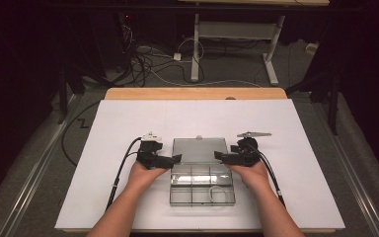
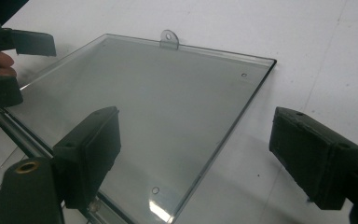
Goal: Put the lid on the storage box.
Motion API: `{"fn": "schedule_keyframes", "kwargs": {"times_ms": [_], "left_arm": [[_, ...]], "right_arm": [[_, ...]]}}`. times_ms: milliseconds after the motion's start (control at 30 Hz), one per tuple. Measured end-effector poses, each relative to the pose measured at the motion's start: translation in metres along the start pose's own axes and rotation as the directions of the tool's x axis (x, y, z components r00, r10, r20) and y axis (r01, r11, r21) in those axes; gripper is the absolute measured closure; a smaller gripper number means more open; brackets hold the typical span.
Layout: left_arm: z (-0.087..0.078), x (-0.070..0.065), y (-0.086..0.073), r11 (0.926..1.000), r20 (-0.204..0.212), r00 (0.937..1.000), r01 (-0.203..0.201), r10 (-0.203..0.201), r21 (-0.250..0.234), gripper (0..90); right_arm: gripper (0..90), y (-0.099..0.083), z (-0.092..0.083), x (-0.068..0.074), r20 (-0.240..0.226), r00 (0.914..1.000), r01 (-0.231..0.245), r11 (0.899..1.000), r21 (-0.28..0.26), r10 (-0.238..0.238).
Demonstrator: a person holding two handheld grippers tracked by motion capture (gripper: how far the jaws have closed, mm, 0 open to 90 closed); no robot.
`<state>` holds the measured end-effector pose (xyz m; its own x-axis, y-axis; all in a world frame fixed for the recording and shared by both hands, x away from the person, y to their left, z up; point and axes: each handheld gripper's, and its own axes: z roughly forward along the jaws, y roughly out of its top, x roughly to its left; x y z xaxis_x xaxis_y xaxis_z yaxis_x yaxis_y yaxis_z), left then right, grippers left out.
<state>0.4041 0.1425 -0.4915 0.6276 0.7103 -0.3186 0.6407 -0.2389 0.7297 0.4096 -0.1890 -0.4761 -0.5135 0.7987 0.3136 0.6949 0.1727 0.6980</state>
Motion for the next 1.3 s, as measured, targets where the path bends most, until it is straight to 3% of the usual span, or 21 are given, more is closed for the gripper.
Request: {"fn": "schedule_keyframes", "kwargs": {"times_ms": [433, 800, 1300], "left_arm": [[-0.0001, -0.0008, -0.0008, 1.0, -0.003, 1.0, 0.0, 0.0, -0.004, 0.9], [-0.0001, -0.0011, -0.0007, 1.0, -0.005, 1.0, -0.002, 0.002, -0.005, 0.9], [-0.0023, -0.0011, 0.0003, 0.9998, 0.014, 0.9998, -0.013, 0.013, -0.018, 2.4]], "right_arm": [[25.8, -0.0027, 0.0054, -0.0019, -0.09, 0.9925, -0.08, 0.996, 0.032, 0.083], [31.0, -0.0036, 0.0052, -0.0017, -0.113, 0.9859, -0.12, 0.992, 0.041, 0.124], [40.7, -0.0032, -0.0024, 0.0016, -0.093, 0.9938, -0.064, 0.998, -0.025, 0.061]]}}
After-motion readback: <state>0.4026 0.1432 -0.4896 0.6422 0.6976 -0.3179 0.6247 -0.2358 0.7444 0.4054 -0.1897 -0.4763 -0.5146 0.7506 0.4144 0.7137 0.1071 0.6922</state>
